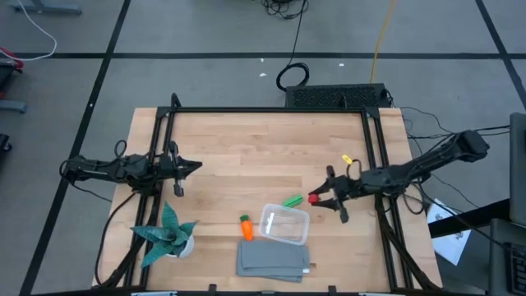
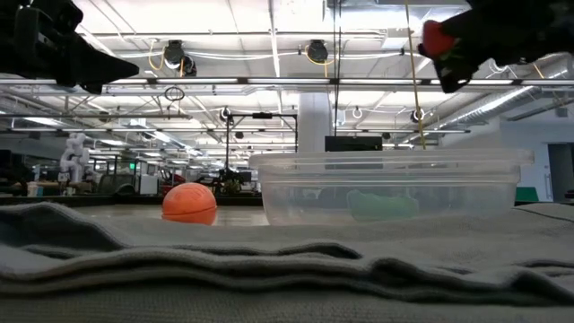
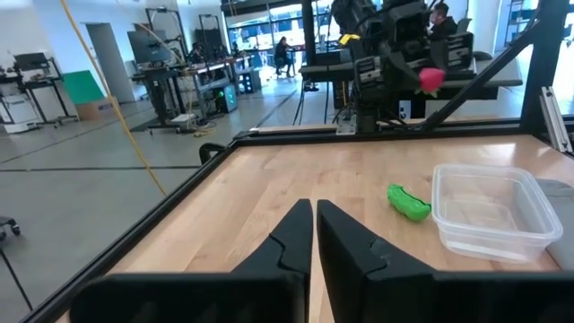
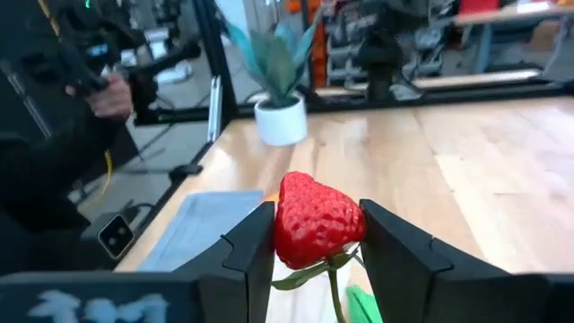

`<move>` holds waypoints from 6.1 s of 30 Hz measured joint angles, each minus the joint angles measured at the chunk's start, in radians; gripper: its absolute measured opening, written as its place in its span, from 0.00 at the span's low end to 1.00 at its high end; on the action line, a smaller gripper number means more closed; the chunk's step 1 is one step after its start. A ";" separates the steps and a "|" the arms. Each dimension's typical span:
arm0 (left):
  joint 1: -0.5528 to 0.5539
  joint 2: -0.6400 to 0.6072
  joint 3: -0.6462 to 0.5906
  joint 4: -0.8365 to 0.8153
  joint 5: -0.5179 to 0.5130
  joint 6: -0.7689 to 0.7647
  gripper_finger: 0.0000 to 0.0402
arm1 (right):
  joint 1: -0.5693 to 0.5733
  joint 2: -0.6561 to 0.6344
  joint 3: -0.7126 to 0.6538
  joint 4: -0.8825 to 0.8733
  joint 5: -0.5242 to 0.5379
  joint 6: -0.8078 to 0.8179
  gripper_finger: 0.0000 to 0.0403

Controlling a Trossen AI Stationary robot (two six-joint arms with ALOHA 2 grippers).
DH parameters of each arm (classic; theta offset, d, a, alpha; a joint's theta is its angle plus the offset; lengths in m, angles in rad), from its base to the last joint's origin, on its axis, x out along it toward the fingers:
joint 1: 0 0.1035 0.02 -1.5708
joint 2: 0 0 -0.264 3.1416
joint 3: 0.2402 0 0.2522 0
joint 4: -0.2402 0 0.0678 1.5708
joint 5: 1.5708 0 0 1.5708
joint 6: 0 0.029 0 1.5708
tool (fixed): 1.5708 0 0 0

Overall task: Pick and placing Produce into tupperware
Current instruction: Put the red strawberry into the transparent bin, then put the orange carrot into the transparent bin

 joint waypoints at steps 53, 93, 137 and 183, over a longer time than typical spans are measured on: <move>0.000 0.000 0.000 -0.024 0.002 -0.018 0.06 | -0.034 0.744 0.543 -0.485 -0.389 -0.257 0.33; 0.000 0.000 0.000 -0.050 0.002 -0.016 0.06 | -0.020 0.888 0.803 -0.853 -0.338 -0.362 0.34; 0.000 0.000 0.000 -0.068 0.003 -0.026 0.06 | -0.018 0.824 0.930 -1.013 -0.245 -0.314 0.51; 0.000 0.000 0.000 -0.059 0.001 -0.026 0.06 | -0.089 -0.334 -0.133 0.051 0.001 -0.356 0.00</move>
